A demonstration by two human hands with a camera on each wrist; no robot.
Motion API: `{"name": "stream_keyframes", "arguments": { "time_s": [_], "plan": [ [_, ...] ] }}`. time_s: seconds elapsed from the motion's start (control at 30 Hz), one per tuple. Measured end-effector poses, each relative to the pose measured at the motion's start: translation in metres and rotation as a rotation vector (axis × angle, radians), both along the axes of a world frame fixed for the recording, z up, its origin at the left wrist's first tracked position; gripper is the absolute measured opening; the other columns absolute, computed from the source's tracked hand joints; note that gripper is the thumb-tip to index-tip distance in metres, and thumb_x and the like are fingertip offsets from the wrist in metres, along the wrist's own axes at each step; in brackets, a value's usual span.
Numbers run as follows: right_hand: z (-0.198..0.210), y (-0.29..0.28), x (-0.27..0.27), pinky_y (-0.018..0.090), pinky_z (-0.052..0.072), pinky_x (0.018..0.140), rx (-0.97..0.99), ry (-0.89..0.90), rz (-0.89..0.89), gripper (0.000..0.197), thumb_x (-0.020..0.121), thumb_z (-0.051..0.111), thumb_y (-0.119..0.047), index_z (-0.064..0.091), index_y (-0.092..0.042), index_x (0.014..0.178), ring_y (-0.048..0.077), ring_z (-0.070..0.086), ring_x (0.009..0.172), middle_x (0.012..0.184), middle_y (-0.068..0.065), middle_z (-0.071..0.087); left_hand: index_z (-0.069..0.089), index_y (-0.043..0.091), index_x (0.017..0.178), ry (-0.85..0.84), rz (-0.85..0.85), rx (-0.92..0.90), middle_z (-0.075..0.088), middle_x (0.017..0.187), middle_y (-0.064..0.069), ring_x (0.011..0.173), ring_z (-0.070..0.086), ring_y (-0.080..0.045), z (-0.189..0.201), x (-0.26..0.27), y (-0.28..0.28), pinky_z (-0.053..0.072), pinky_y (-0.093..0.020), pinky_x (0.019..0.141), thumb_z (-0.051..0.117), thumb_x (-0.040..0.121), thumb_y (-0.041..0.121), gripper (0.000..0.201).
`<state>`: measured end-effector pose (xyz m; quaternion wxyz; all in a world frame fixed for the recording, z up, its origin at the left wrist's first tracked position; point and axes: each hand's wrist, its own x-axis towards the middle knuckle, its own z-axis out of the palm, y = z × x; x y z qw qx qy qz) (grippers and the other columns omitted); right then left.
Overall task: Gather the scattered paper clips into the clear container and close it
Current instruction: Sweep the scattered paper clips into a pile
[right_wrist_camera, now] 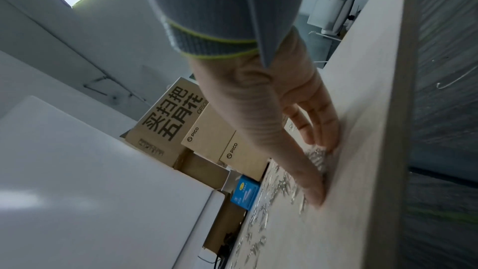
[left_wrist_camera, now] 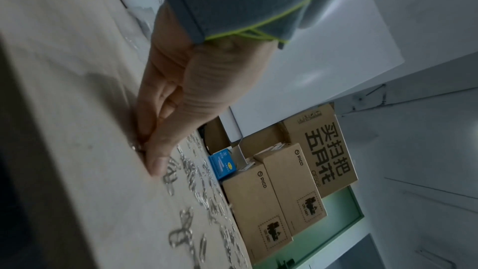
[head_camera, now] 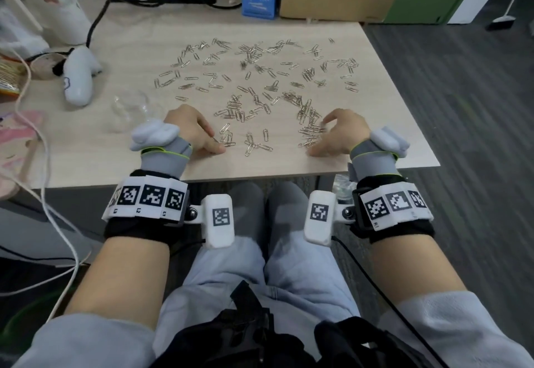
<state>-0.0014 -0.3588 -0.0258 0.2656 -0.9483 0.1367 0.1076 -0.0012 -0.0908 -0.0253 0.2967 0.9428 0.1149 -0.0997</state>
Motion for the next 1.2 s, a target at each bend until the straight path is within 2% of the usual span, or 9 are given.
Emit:
{"name": "stream_keyframes", "arguments": {
  "time_s": [0.17, 0.23, 0.3, 0.4, 0.53, 0.7, 0.97, 1.03, 1.2],
  "plan": [
    [-0.008, 0.015, 0.000, 0.008, 0.036, 0.042, 0.155, -0.115, 0.012, 0.040, 0.064, 0.083, -0.016, 0.066, -0.014, 0.100, 0.013, 0.054, 0.067, 0.088, 0.004, 0.060, 0.069, 0.015, 0.066, -0.152, 0.016, -0.131, 0.066, 0.063, 0.001, 0.067, 0.064, -0.014, -0.013, 0.001, -0.025, 0.049, -0.021, 0.066, 0.087, 0.057, 0.023, 0.022],
    [-0.010, 0.024, 0.001, 0.009, 0.036, 0.047, 0.162, -0.166, 0.029, 0.034, 0.065, 0.082, -0.019, 0.069, -0.012, 0.096, 0.014, 0.054, 0.070, 0.075, 0.000, 0.058, 0.068, 0.017, 0.065, -0.216, 0.004, -0.182, 0.065, 0.060, 0.003, 0.055, 0.059, -0.006, -0.016, 0.004, -0.037, 0.047, -0.013, 0.058, 0.085, 0.060, 0.023, 0.019],
    [-0.012, 0.032, 0.003, 0.016, 0.042, 0.060, 0.213, -0.198, 0.050, 0.031, 0.067, 0.082, -0.021, 0.070, -0.010, 0.093, 0.014, 0.056, 0.073, 0.068, -0.004, 0.057, 0.067, 0.017, 0.064, -0.252, -0.004, -0.239, 0.059, 0.056, 0.006, 0.044, 0.053, 0.002, -0.015, 0.007, -0.048, 0.042, -0.008, 0.049, 0.083, 0.063, 0.021, 0.016],
    [-0.010, 0.033, 0.003, 0.026, 0.055, 0.066, 0.535, -0.211, -0.010, 0.028, 0.071, 0.080, -0.012, 0.068, -0.005, 0.097, 0.016, 0.058, 0.067, 0.070, -0.002, 0.057, 0.063, 0.015, 0.060, -0.220, 0.058, -0.494, 0.061, 0.054, 0.000, 0.034, 0.054, 0.003, -0.010, 0.011, -0.049, 0.050, -0.010, 0.046, 0.077, 0.071, 0.010, 0.019],
    [-0.003, 0.022, 0.004, 0.021, 0.047, 0.051, 0.749, -0.245, -0.069, 0.007, 0.081, 0.070, -0.007, 0.067, -0.003, 0.085, 0.009, 0.054, 0.050, 0.068, 0.003, 0.059, 0.065, 0.001, 0.072, -0.075, -0.064, -0.709, 0.065, 0.045, 0.000, 0.040, 0.061, -0.007, 0.000, 0.010, -0.041, 0.056, -0.017, 0.049, 0.070, 0.079, 0.008, 0.011],
    [-0.006, 0.025, 0.005, 0.014, 0.048, 0.043, 0.869, 0.026, -0.048, 0.013, 0.087, 0.063, -0.007, 0.063, 0.006, 0.086, 0.008, 0.053, 0.036, 0.066, 0.014, 0.057, 0.068, -0.002, 0.073, 0.240, -0.342, -0.592, 0.067, 0.054, -0.007, 0.045, 0.058, -0.009, -0.003, 0.008, -0.044, 0.050, -0.013, 0.050, 0.071, 0.078, 0.015, 0.018],
    [-0.005, 0.045, 0.032, 0.017, 0.056, 0.056, 0.880, 0.066, -0.007, 0.005, 0.088, 0.061, -0.009, 0.061, -0.005, 0.085, 0.012, 0.067, 0.050, 0.071, 0.011, 0.061, 0.063, -0.002, 0.077, 0.166, -0.075, -0.881, 0.067, 0.050, -0.004, 0.049, 0.067, -0.012, -0.010, 0.039, -0.057, 0.059, -0.021, 0.058, 0.070, 0.075, -0.003, 0.007],
    [-0.003, 0.050, 0.041, 0.017, 0.056, 0.058, 0.911, 0.067, -0.033, 0.007, 0.089, 0.059, -0.009, 0.059, -0.003, 0.094, 0.011, 0.067, 0.048, 0.072, 0.011, 0.061, 0.063, 0.000, 0.075, 0.104, -0.034, -0.907, 0.067, 0.048, 0.000, 0.049, 0.067, -0.010, -0.009, 0.050, -0.058, 0.058, -0.019, 0.056, 0.067, 0.077, -0.008, 0.009],
    [0.000, 0.054, 0.059, 0.020, 0.056, 0.058, 0.981, 0.046, -0.059, 0.011, 0.091, 0.055, -0.007, 0.057, -0.004, 0.102, 0.010, 0.067, 0.049, 0.076, 0.010, 0.062, 0.064, 0.007, 0.072, 0.095, 0.002, -0.901, 0.067, 0.056, -0.005, 0.042, 0.061, -0.008, -0.005, 0.063, -0.058, 0.055, -0.022, 0.050, 0.066, 0.083, 0.006, 0.011]
  ]
}}
